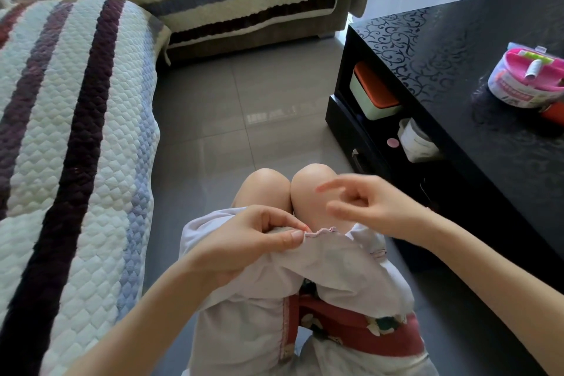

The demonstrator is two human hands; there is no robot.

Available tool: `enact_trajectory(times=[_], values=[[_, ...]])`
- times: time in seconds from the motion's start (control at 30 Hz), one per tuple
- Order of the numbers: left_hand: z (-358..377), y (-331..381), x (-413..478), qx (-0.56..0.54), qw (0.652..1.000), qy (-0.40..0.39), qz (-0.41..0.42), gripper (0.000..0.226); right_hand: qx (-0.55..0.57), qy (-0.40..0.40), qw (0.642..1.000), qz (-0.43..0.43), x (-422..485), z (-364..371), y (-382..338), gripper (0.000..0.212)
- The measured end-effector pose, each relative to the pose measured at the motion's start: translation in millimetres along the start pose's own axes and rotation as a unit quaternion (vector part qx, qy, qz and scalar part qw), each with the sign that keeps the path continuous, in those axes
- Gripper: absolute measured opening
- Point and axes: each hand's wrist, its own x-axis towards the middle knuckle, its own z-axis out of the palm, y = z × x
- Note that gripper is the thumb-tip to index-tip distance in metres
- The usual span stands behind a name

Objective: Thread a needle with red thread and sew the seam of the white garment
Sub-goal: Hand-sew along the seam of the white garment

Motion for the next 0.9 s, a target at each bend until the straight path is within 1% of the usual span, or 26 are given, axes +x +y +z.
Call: enact_trajectory(times=[0.07,0.1,0.13,0.23,0.3,0.37,0.43,0.5,0.6,0.63,0.7,0.77,0.83,0.9], values=[[-0.6,0.8,-0.3,-0.002,1.0,0.005,0.001,0.014,0.006,-0.085,0.996,-0.002,-10.2,7.1,-7.9,0.014],[-1.3,1.0,-0.5,-0.001,1.0,0.009,0.003,0.015,-0.005,-0.102,0.995,-0.011,-13.0,10.2,-8.8,0.01],[-2.2,0.7,-1.1,0.003,1.0,0.019,0.004,0.014,-0.012,-0.101,0.995,-0.012,-14.7,12.1,-7.6,0.011],[-4.0,-2.8,-3.7,0.046,0.996,0.079,0.008,0.011,0.027,-0.07,0.997,0.028,-20.9,7.5,-1.1,0.025],[-0.5,-6.0,-4.5,0.078,0.992,0.103,0.007,0.013,0.073,-0.066,0.994,0.048,-28.0,2.5,-1.2,0.027],[5.3,-8.9,-2.2,0.107,0.987,0.117,0.0,0.013,0.093,-0.054,0.992,0.072,-32.7,1.3,-0.6,0.027],[11.3,-11.6,2.3,0.115,0.985,0.13,-0.01,0.013,0.082,-0.017,0.992,0.097,-33.6,3.4,5.6,0.027],[16.2,-13.7,5.8,0.124,0.981,0.145,-0.014,0.014,0.047,0.011,0.993,0.107,-34.7,7.6,10.8,0.022],[17.5,-15.5,8.4,0.13,0.977,0.166,-0.016,0.013,-0.003,0.049,0.996,0.078,-38.3,11.3,13.1,0.005],[16.1,-16.1,8.9,0.129,0.977,0.168,-0.017,0.013,-0.008,0.066,0.996,0.061,-38.9,10.8,11.6,0.003],[12.9,-18.0,10.5,0.125,0.978,0.166,-0.023,0.013,0.018,0.108,0.993,0.037,-39.3,7.6,7.7,0.006],[11.4,-18.9,11.5,0.116,0.979,0.164,-0.027,0.014,0.004,0.147,0.989,0.003,-40.7,5.5,1.7,0.012],[10.3,-19.0,13.0,0.099,0.981,0.163,-0.031,0.014,-0.04,0.152,0.987,-0.037,-42.6,9.6,-2.9,0.015],[8.9,-18.9,13.9,0.087,0.983,0.157,-0.031,0.014,-0.082,0.137,0.985,-0.066,-45.0,18.8,-8.1,0.012]])
